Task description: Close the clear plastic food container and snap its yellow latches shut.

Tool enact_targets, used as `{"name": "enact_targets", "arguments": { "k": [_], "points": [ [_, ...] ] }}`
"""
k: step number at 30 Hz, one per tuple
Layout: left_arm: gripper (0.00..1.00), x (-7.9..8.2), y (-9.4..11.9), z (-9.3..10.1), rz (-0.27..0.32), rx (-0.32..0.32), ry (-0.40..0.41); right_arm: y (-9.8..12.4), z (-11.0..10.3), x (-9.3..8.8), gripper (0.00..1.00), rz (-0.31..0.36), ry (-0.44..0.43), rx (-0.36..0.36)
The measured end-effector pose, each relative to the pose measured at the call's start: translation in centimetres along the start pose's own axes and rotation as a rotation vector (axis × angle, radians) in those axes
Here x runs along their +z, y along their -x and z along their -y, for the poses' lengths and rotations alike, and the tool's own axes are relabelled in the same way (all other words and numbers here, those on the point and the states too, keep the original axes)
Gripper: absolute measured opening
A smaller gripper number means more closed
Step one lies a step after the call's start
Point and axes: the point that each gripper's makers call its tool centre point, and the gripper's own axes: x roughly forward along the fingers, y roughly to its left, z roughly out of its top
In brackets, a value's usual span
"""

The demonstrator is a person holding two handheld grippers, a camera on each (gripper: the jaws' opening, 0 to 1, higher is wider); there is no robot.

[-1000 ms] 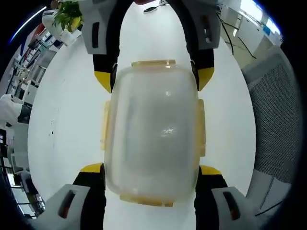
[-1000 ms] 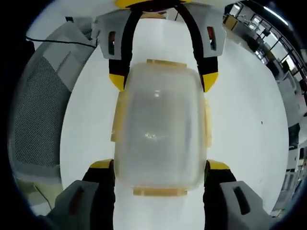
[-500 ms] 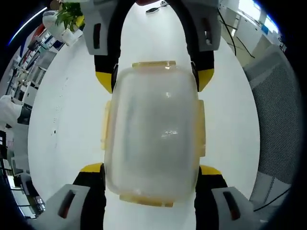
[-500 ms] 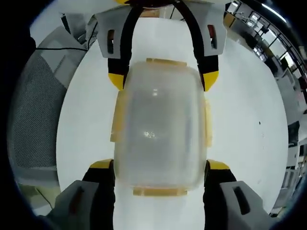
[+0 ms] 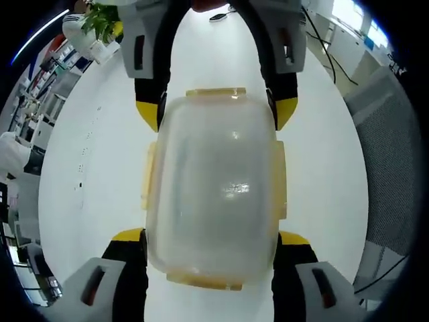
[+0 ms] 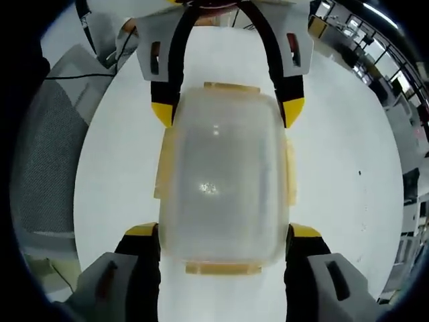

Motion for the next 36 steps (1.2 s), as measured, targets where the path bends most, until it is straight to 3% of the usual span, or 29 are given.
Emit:
{"name": "enact_targets", "arguments": {
  "k": [14, 27, 31, 36],
  "points": [
    [0.74, 0.16, -0.16, -0.98, 0.02, 0.001, 0.01, -0.24, 1.09, -0.24, 0.75, -0.019, -0.006, 0.026],
    [0.75, 0.24, -0.12, -0.99, 0.021, 0.015, 0.004, -0.1, 1.04, -0.23, 0.76, 0.012, -0.004, 0.023],
    [0.75, 0.35, -0.31, -1.08, 0.032, 0.045, 0.013, 0.04, 1.13, -0.26, 0.76, 0.046, -0.006, 0.016],
    [0.76, 0.53, -0.16, -1.05, 0.088, 0.072, 0.05, 0.16, 1.01, -0.08, 0.76, 0.1, 0.004, -0.029]
  ]
}}
